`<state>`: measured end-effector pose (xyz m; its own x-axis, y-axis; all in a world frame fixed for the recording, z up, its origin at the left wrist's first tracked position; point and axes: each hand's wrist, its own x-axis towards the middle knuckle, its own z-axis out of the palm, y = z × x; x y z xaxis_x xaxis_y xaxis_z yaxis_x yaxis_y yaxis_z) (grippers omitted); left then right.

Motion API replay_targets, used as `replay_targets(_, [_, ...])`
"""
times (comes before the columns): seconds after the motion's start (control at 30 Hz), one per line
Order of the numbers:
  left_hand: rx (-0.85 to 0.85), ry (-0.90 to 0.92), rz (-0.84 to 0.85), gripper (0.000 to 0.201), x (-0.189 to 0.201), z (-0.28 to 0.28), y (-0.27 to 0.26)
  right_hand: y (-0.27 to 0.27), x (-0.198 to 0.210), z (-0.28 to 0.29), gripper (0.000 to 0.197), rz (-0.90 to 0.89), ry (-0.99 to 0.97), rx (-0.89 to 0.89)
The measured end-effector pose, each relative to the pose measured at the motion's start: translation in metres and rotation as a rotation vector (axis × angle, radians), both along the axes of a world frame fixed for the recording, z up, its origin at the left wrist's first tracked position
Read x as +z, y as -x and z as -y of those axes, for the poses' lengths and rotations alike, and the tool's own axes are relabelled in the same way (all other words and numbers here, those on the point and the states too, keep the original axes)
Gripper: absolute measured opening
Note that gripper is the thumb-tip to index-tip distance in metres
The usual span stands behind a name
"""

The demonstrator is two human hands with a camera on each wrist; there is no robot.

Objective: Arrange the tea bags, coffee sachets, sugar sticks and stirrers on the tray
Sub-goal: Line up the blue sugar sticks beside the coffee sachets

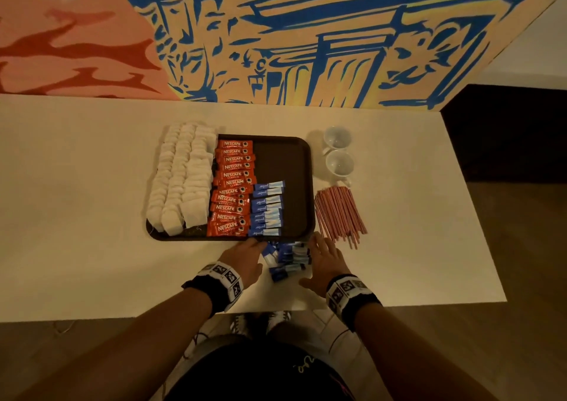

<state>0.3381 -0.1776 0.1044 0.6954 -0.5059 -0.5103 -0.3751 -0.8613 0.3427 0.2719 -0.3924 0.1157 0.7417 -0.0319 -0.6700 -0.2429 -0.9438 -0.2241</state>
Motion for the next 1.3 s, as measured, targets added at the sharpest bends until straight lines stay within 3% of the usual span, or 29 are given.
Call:
replay_targets(0.13, [0.017,-0.022,0.057,0.061,-0.005,0.01,0.007,-0.001,-0.008,0.005,0.109,0.05,-0.048,0.02])
replay_targets(0.3, [0.011,-0.066,0.079,0.065,-0.009,0.019,0.014,-0.004,-0.014,0.006,0.083,0.192,-0.081,0.042])
replay_targets(0.57, [0.004,-0.069,0.064,0.061,-0.013,0.03,0.02,-0.004,-0.021,0.008,0.066,0.198,-0.112,0.09])
replay_targets(0.8, [0.018,-0.055,0.083,0.059,-0.013,0.027,0.03,0.001,-0.024,0.002,0.067,0.238,-0.109,0.148])
replay_targets(1.03, [0.046,-0.052,0.11,0.063,-0.01,0.019,0.031,-0.001,-0.026,-0.009,0.09,0.217,-0.04,0.325])
replay_targets(1.3, [0.036,-0.111,0.1,0.044,-0.017,0.01,0.033,-0.003,-0.033,-0.025,0.09,0.206,-0.028,0.358])
